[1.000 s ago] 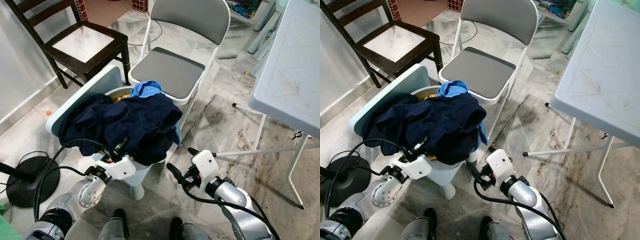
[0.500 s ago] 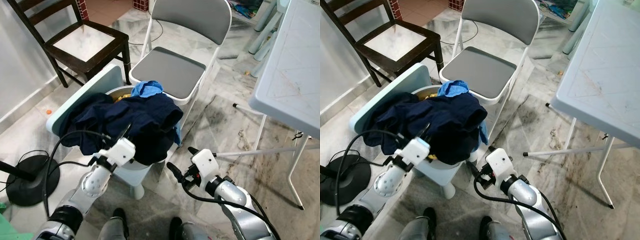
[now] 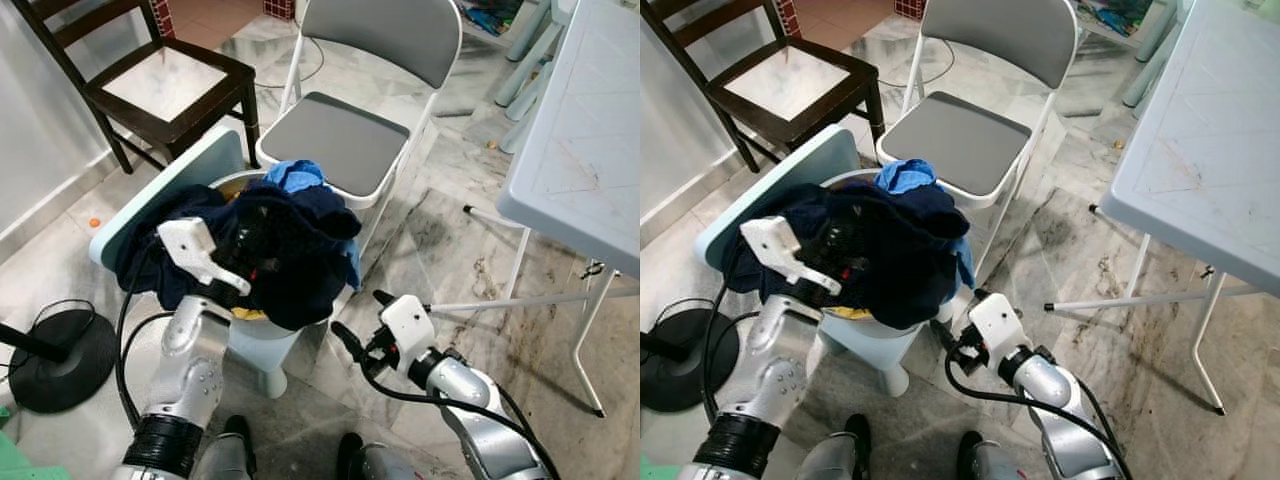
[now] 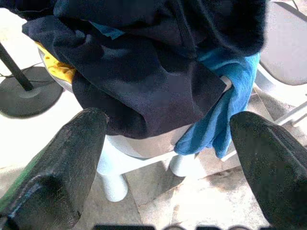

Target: Hang hanger

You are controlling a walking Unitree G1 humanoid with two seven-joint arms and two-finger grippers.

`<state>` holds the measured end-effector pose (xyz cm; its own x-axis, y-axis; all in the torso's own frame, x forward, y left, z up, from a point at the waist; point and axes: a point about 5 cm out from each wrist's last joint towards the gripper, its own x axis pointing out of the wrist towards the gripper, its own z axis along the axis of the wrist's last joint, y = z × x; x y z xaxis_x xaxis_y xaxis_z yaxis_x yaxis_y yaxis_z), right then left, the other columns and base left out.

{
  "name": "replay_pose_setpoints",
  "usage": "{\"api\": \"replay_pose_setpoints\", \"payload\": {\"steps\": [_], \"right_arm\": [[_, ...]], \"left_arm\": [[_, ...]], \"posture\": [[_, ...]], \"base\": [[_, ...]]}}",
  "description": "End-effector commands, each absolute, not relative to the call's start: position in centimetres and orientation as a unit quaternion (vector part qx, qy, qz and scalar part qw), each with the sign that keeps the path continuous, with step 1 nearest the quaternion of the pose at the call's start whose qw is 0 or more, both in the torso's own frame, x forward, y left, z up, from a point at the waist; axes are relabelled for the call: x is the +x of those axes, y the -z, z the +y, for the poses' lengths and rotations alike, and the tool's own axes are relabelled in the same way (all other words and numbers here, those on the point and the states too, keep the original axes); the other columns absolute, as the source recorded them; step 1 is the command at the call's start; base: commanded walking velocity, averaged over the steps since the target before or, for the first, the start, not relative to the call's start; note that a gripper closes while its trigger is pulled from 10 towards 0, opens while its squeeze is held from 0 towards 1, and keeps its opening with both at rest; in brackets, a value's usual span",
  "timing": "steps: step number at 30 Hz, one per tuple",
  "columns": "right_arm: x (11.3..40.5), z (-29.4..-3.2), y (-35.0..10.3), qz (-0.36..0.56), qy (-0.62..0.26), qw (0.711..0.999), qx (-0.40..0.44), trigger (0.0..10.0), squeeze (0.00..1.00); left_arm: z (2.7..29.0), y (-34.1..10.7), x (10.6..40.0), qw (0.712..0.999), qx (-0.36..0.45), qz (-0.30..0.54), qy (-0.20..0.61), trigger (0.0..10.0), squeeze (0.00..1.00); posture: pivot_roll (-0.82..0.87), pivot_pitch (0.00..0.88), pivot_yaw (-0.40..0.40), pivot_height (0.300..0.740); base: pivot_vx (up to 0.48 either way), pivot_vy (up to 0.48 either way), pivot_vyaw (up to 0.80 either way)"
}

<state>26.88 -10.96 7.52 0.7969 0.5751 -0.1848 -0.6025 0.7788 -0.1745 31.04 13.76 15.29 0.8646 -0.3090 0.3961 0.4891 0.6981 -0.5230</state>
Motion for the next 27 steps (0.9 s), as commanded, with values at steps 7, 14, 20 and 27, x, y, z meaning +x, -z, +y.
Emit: {"api": "replay_pose_setpoints", "payload": {"steps": [7,14,20,27], "right_arm": [[26.7,-10.8,-6.9,0.071,-0.321,0.937,-0.115,10.0,0.00],[27.2,-11.2,-7.3,0.057,-0.294,0.947,-0.113,10.0,0.00],[28.0,-11.8,-8.1,0.030,-0.226,0.970,-0.082,10.0,0.00],[29.5,-13.9,-9.4,0.000,-0.082,0.996,0.030,10.0,0.00]], "left_arm": [[13.8,-15.6,30.0,0.888,-0.354,-0.116,0.269,0.0,0.00],[13.3,-16.5,30.0,0.918,-0.235,-0.112,0.298,0.0,0.00],[14.9,-13.5,30.5,0.967,-0.121,-0.068,0.212,0.0,0.00],[15.4,-11.0,29.9,0.989,-0.016,-0.027,0.143,0.0,0.00]], "posture": [[0.08,0.274,-0.102,0.740],[0.08,0.273,-0.094,0.740],[0.08,0.255,-0.075,0.740],[0.13,0.227,-0.048,0.740]], "base": [[0.000,0.000,0.00],[0.000,0.000,0.00],[0.000,0.000,0.00],[0.000,0.000,0.00]]}}
